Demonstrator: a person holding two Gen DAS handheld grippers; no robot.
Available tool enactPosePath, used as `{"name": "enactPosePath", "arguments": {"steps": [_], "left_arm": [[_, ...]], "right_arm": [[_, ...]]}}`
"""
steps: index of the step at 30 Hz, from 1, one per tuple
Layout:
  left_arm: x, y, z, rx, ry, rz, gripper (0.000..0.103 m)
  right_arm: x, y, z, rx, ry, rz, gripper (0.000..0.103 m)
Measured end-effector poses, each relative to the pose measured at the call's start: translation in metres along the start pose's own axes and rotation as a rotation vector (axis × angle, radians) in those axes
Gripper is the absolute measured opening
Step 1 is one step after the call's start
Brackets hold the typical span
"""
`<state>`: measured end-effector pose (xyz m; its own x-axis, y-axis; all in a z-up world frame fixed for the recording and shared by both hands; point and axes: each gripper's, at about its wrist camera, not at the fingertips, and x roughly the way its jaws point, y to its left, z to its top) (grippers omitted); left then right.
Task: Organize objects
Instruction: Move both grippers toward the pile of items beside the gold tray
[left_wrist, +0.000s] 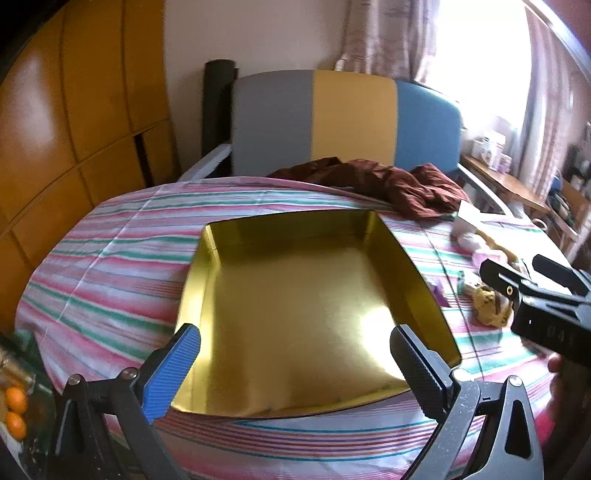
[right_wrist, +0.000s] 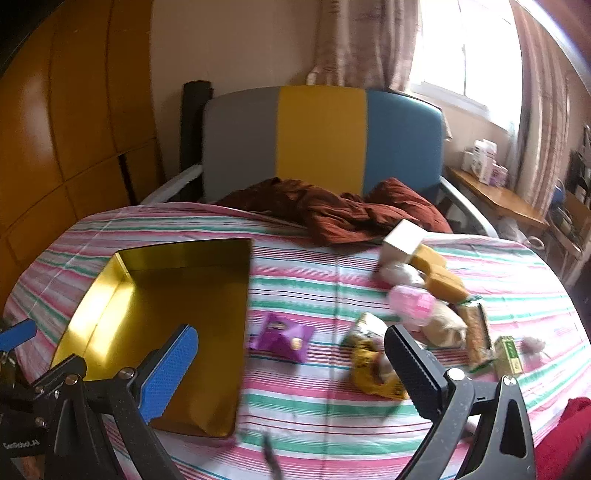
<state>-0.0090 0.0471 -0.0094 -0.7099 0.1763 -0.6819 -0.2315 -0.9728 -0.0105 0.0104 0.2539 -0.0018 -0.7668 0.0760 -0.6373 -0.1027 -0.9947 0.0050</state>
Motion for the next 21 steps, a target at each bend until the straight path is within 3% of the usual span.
{"name": "enactPosePath", "arguments": {"steps": [6,11,15,21], "left_arm": [[0.007,-0.020,0.002,0.057,0.016,-0.099,0.103],[0.009,-0.042,0.011,0.117,-0.002,-0.183,0.103],[0.014,-0.066,0.021,0.186,0.000,-0.256,0.103],[0.031,-0.110,0.031,0.337,0.013,-0.304,0.103]], "right_arm": [[0.002,-0.037,-0.002,0.034,0.054,-0.016,0.103],[0.000,-0.084,-0.007,0.055,0.157,-0.015,0.103],[-0.003,-0.118,-0.015,0.052,0.230,-0.038,0.103],[-0.011,-0.164,-0.029,0.061,0.298,-0.086,0.103]]}}
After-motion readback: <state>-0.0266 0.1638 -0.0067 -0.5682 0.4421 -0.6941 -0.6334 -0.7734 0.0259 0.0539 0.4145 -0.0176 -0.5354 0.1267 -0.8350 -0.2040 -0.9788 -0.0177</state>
